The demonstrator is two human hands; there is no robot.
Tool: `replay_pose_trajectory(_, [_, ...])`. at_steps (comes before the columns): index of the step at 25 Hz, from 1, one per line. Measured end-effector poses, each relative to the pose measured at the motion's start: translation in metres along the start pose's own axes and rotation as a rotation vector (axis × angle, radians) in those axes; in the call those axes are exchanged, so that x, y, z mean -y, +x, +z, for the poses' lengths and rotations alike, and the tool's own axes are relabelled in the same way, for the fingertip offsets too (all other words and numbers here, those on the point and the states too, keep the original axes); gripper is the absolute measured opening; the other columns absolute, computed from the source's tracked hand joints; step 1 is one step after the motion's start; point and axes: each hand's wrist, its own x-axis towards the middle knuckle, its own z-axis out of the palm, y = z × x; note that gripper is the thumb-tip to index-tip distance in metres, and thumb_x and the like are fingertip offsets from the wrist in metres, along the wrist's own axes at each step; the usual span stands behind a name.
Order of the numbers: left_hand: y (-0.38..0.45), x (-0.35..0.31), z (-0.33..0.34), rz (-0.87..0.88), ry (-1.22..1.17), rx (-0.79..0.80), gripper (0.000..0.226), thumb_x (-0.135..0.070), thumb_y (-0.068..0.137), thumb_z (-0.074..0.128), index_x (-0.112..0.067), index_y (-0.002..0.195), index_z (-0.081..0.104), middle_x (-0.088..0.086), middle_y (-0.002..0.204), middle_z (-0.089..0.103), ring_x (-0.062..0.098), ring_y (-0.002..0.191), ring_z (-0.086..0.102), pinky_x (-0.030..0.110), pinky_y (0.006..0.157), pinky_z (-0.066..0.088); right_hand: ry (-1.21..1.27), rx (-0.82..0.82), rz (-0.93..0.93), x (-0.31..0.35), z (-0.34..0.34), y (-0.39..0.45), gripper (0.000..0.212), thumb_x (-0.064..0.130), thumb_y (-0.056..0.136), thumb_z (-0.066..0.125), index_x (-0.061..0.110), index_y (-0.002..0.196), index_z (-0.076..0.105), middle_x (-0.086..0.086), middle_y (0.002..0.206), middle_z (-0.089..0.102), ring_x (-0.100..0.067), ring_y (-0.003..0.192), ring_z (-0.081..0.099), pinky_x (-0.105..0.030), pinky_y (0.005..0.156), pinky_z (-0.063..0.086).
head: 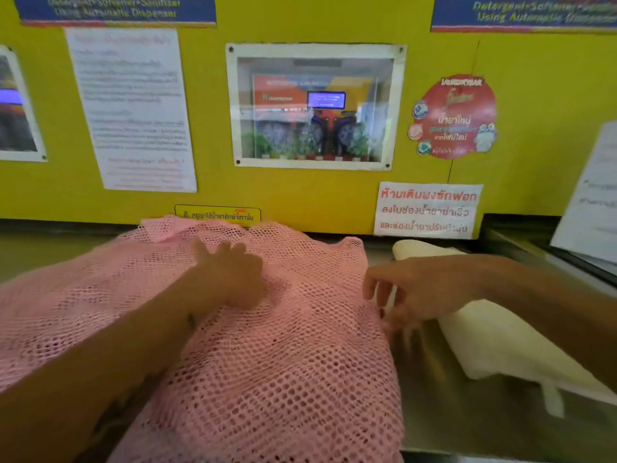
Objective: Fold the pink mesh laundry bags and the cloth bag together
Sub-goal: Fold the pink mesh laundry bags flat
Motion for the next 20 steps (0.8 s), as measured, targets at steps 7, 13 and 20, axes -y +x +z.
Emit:
replay_pose_trajectory(7, [-0.111, -0.083, -0.042, 0.423, -0.732, -0.137, 0.038, -0.060, 0.087, 0.046, -0.038, 0.118, 0.051, -0.005, 0.105, 0.060, 0.017, 0.096, 0.059, 0.040, 0.085, 0.048, -0.200, -0.385, 0.043, -0.029, -0.025, 0.043, 0.045, 0.006, 0.084, 0.057, 0.024, 0.124, 0.048, -0.006, 0.120, 0.058, -0.021, 0.098, 0.054, -0.038, 0.078, 0.047])
replay_pose_trajectory(13, [-0.132, -0.111, -0.022, 0.431, -0.520, 0.022, 0.100, -0.033, 0.086, 0.066, -0.047, 0.145, -0.013, 0.005, 0.144, 0.039, 0.031, 0.129, 0.040, 0.050, 0.105, 0.037, -0.295, -0.334, -0.118, -0.023, -0.009, 0.085, 0.067, 0.044, 0.084, 0.065, 0.033, 0.143, 0.032, 0.007, 0.128, 0.057, -0.024, 0.116, 0.056, -0.039, 0.091, 0.046])
replay_pose_trajectory(20, [-0.146, -0.018, -0.036, 0.279, -0.766, -0.240, 0.085, -0.003, 0.083, 0.057, -0.064, 0.132, 0.021, -0.013, 0.093, 0.060, 0.007, 0.078, 0.059, 0.023, 0.066, 0.043, -0.195, -0.394, -0.182, -0.025, -0.026, 0.114, 0.070, 0.016, 0.081, 0.069, 0.030, 0.140, 0.034, 0.008, 0.096, 0.059, -0.014, 0.086, 0.054, -0.031, 0.065, 0.043])
